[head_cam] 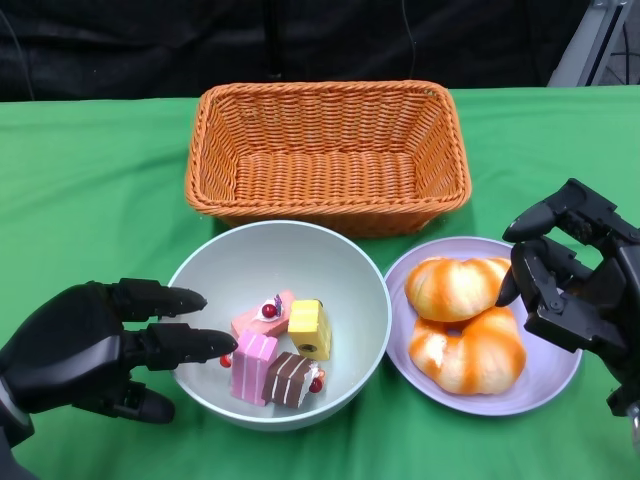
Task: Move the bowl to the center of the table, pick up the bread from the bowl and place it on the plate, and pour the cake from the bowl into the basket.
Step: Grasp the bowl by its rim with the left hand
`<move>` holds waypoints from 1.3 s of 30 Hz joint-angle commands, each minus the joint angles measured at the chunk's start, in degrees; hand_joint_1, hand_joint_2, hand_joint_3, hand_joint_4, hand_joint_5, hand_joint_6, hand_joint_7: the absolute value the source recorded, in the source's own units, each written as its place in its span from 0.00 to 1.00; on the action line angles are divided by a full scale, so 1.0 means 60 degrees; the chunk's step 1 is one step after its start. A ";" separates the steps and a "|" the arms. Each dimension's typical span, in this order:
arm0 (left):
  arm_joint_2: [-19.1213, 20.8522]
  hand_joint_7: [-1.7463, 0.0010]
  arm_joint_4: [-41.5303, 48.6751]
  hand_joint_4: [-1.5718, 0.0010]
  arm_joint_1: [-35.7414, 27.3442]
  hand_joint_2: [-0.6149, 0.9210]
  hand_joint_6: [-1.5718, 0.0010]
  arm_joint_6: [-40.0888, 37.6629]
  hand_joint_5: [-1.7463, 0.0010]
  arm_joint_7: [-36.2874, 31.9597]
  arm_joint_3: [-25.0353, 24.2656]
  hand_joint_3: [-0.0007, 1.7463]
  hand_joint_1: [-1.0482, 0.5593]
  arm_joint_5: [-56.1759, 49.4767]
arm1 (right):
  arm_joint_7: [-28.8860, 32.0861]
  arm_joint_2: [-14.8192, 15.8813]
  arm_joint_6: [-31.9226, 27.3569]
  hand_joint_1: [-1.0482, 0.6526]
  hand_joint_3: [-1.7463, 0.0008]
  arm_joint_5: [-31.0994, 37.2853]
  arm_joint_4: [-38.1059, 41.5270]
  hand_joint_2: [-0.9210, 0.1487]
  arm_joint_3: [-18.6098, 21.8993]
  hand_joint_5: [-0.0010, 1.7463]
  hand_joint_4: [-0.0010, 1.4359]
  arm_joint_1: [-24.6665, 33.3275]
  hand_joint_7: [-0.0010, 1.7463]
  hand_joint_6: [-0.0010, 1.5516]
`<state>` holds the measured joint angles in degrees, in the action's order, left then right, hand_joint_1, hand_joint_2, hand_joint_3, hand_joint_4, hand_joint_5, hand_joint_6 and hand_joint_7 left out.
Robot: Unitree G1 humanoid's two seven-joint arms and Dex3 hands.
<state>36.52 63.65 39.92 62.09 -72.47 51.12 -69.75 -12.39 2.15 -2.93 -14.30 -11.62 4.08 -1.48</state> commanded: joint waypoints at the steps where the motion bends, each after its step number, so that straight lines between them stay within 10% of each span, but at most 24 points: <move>1: 0.0232 0.99 -0.0094 0.53 -0.0005 1.00 0.53 -0.0026 0.99 0.0141 0.0065 0.04 0.28 -0.0053 | 0.0053 0.0116 -0.0192 0.58 0.45 -0.0135 -0.0221 0.20 0.0119 1.00 0.42 0.0095 0.85 0.34; 27: 0.0316 0.98 -0.0748 0.43 0.0136 1.00 0.47 0.0464 0.97 0.1812 -0.0337 0.05 0.31 0.0405 | 0.0126 0.0119 -0.0300 0.56 0.47 -0.0113 -0.0441 0.22 0.0100 1.00 0.42 0.0130 0.82 0.36; 39: 0.0343 0.98 -0.1327 0.36 0.0204 1.00 0.42 0.0540 0.97 0.6103 -0.1027 0.03 0.34 0.1727 | 0.0143 0.0105 -0.0581 0.55 0.47 -0.0176 -0.0751 0.22 0.0066 0.99 0.42 0.0227 0.81 0.36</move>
<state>37.80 56.35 41.65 65.35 -38.13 45.64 -60.07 -11.92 2.30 -5.99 -14.76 -15.05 4.08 -0.60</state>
